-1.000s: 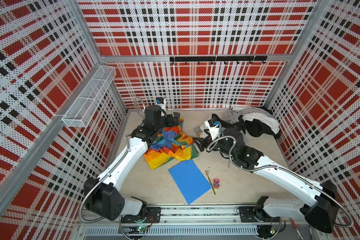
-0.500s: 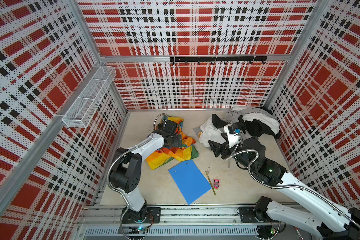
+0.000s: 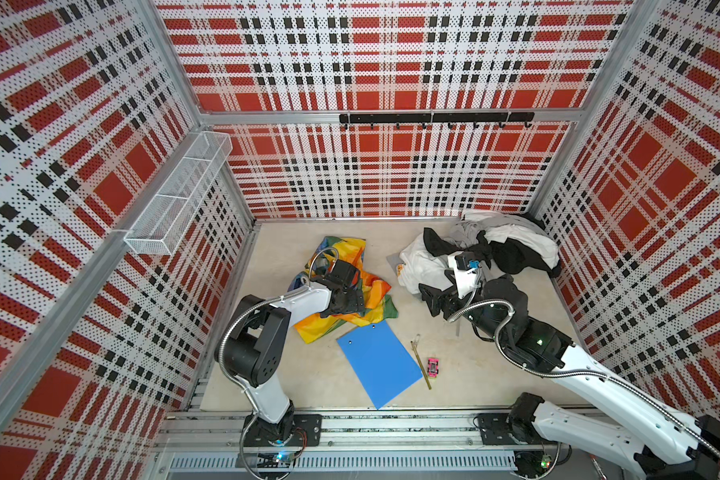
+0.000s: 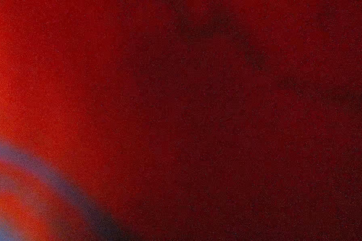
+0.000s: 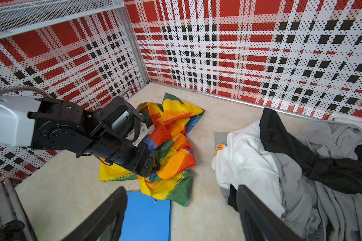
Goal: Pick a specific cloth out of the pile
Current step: 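Grasp the rainbow cloth with the left gripper while the right gripper withdraws, then drag the rainbow cloth with the left gripper toward the far corner and release it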
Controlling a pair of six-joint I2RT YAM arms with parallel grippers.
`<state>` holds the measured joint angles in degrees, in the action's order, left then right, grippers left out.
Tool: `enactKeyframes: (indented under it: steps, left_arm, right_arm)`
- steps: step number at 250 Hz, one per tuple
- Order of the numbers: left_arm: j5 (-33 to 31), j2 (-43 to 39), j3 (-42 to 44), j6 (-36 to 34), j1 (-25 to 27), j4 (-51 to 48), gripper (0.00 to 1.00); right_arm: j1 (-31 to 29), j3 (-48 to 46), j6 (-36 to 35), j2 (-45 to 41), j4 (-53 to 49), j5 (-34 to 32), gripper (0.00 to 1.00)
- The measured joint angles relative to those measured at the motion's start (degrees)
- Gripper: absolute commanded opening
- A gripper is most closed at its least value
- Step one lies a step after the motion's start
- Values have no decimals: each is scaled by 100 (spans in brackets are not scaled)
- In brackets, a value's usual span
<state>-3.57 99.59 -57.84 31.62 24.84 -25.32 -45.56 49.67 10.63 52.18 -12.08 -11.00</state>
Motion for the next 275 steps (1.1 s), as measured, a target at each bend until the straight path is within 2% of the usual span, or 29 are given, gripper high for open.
enactKeyframes:
  steps: [15,28,45,68,120,158,214,275]
  left_arm:
    - [15,92,-2,28,0,181,32]
    - [20,166,-9,61,0,345,25]
    - [59,240,-33,103,-2,518,11]
    - [122,317,-96,146,-17,699,0]
    - [297,306,-284,81,-216,804,0]
    - [361,-74,-664,-120,-601,748,0]
    - [444,-629,-1982,-516,-1340,645,0]
    - [435,-710,-3458,-957,-1899,205,0]
  right_arm:
    - [0,-9,26,-22,-22,-24,87]
    - [2,-22,44,-52,-35,-57,87]
    - [2,-39,55,-103,-74,-111,87]
    - [2,-85,74,-197,-122,-140,87]
    - [2,-164,120,-387,-223,-302,86]
    - [2,-181,140,-472,-238,-374,86]
    - [2,-181,175,-501,-238,-402,86]
    - [2,-186,249,-612,-275,-444,85]
